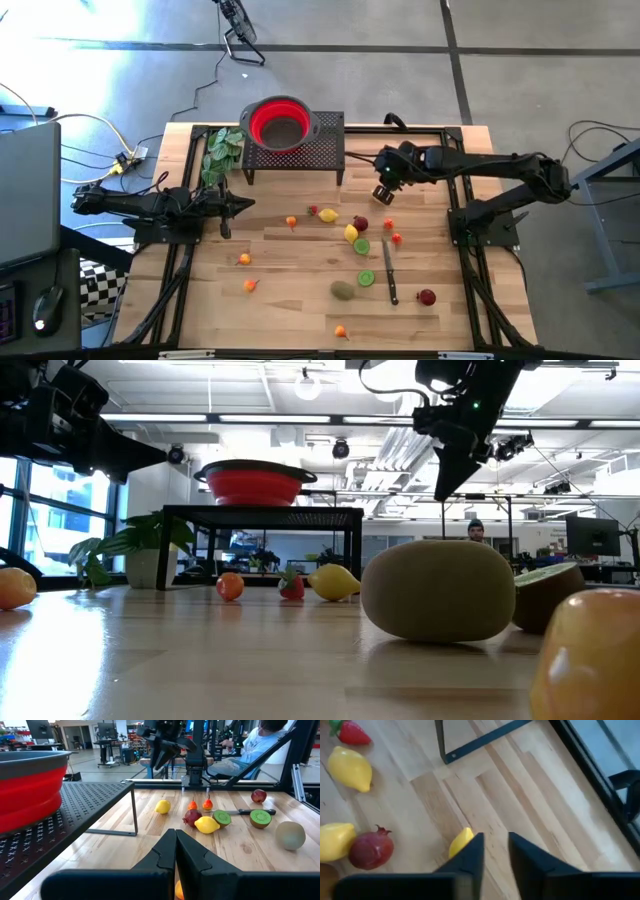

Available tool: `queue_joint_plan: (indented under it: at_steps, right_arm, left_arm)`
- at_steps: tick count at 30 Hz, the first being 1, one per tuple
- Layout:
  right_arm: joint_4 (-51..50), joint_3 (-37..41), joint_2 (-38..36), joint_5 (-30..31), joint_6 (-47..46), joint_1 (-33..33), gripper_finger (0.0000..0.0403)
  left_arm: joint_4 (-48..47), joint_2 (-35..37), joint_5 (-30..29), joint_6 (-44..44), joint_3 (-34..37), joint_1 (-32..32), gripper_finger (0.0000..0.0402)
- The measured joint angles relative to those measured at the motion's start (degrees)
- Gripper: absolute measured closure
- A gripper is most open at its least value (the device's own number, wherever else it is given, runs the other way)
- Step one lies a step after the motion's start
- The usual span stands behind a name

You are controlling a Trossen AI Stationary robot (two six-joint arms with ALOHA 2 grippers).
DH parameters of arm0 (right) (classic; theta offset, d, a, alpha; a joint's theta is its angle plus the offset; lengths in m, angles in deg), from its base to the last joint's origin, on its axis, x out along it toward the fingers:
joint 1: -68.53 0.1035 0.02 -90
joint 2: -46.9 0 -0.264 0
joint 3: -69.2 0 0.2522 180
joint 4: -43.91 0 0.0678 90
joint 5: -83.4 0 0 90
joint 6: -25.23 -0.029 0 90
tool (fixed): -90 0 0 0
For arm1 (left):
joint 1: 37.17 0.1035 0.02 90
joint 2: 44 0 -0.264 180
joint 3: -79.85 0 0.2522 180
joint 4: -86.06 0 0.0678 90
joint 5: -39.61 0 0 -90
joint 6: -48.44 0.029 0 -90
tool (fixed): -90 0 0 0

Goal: Pick & Place Fruit
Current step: Put the black knife on the shelf

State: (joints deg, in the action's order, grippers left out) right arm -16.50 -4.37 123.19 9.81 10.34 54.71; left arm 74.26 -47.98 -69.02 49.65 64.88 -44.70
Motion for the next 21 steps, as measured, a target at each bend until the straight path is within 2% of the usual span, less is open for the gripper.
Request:
queue_joint_plan:
  at_steps: [5, 9, 13, 17, 21]
  right_arm:
    - [0.01, 0.00, 0.00, -0.11, 1.57, -0.25, 0.0201]
    - [0.10, 0.00, 0.02, -0.11, 4.46, -0.22, 0.0141]
    - [1.42, 0.00, 0.02, -0.05, 4.51, -0.22, 0.0113]
    - [1.54, 0.00, 0.04, -0.52, 4.19, -0.24, 0.0108]
    - [0.26, 0.05, 0.11, -5.52, 2.90, -1.52, 0.0113]
  left_arm:
    - [0.00, 0.00, -0.02, -0.02, 0.00, 0.02, 0.0398]
    - [0.00, 0.00, -0.02, -0.02, 0.00, 0.01, 0.0398]
    - [0.00, 0.00, -0.04, -0.02, 0.00, 0.00, 0.0398]
    - [0.00, -0.02, -0.04, -0.02, 0.00, 0.00, 0.0398]
    - [0.01, 0.00, -0.07, -0.02, 0.00, 0.00, 0.0398]
